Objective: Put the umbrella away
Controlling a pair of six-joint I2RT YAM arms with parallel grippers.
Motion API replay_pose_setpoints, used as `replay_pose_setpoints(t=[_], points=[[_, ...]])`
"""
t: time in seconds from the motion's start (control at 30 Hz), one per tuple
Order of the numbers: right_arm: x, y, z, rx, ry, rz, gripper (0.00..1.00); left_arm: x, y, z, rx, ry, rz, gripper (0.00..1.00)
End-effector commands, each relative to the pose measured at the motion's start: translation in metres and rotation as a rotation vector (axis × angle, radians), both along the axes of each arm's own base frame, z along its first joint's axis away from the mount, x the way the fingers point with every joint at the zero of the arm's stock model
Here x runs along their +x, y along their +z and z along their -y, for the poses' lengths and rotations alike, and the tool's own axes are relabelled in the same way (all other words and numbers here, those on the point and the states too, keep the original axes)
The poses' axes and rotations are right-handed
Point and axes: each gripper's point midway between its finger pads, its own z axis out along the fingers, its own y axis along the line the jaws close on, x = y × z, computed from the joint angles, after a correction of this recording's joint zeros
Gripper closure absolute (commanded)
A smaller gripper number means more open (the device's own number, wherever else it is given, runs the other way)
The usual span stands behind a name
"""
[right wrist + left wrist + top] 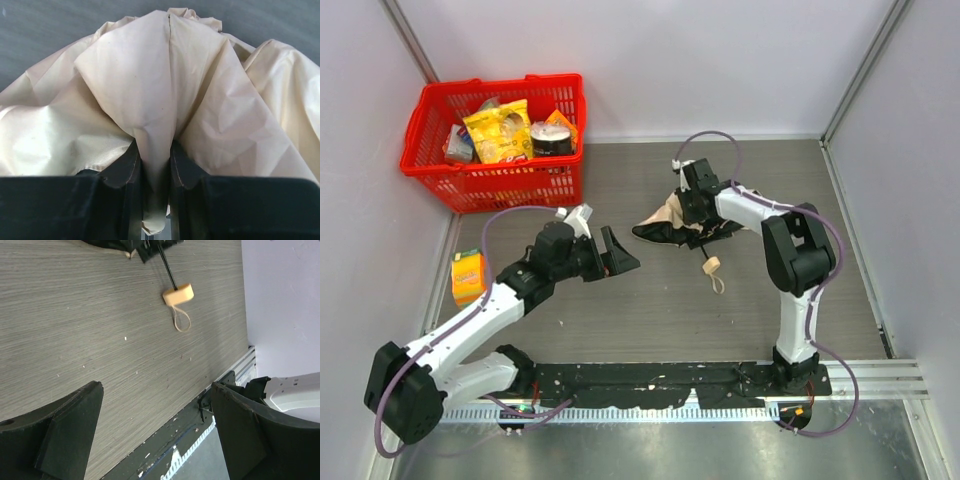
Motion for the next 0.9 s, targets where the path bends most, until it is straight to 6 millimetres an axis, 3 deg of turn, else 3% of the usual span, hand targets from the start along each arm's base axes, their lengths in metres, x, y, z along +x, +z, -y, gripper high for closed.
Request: replay_pose_setpoints(t=[0.0, 0.2, 0.37, 0.43, 0.5, 0.7, 0.73, 0.77, 0.8, 0.87], points=[[-0.016, 0.055, 0.009, 0.004, -0.013, 0.095, 0.99, 0.011, 0.025, 0.005, -0.031, -0.019, 0.069, 0.08], [0.008, 0.165, 0.025, 0.003, -0.041, 0.411, 0.99, 0.024, 0.029, 0.006, -0.055, 0.002, 0.078, 0.10], [0.025, 0.222, 0.040, -0.073, -0.060, 0.567, 0.99, 0.030, 0.037, 0.010, -0.072, -0.006, 0.087, 0.11], [0.026, 0.229, 0.035, -0.047, -0.034, 0.554, 0.99, 0.033, 0.042, 0.011, -0.082, -0.008, 0.090, 0.11], [0.021, 0.222, 0.025, -0.012, -0.006, 0.478, 0.99, 0.034, 0.049, 0.013, -0.094, -0.016, 0.100, 0.12], [-0.018, 0.186, 0.001, 0.145, -0.013, 0.252, 0.99, 0.033, 0.060, 0.015, -0.110, -0.039, 0.114, 0.11], [-0.027, 0.169, -0.001, 0.140, 0.000, 0.174, 0.93, 0.033, 0.058, 0.015, -0.108, -0.039, 0.109, 0.12], [-0.028, 0.160, 0.000, 0.139, -0.030, 0.134, 0.67, 0.033, 0.060, 0.015, -0.111, -0.042, 0.111, 0.11], [-0.035, 0.140, 0.011, 0.080, -0.074, 0.067, 0.57, 0.033, 0.059, 0.014, -0.109, -0.044, 0.108, 0.11], [-0.042, 0.125, 0.032, -0.005, -0.167, 0.024, 0.47, 0.033, 0.059, 0.014, -0.111, -0.046, 0.106, 0.11]])
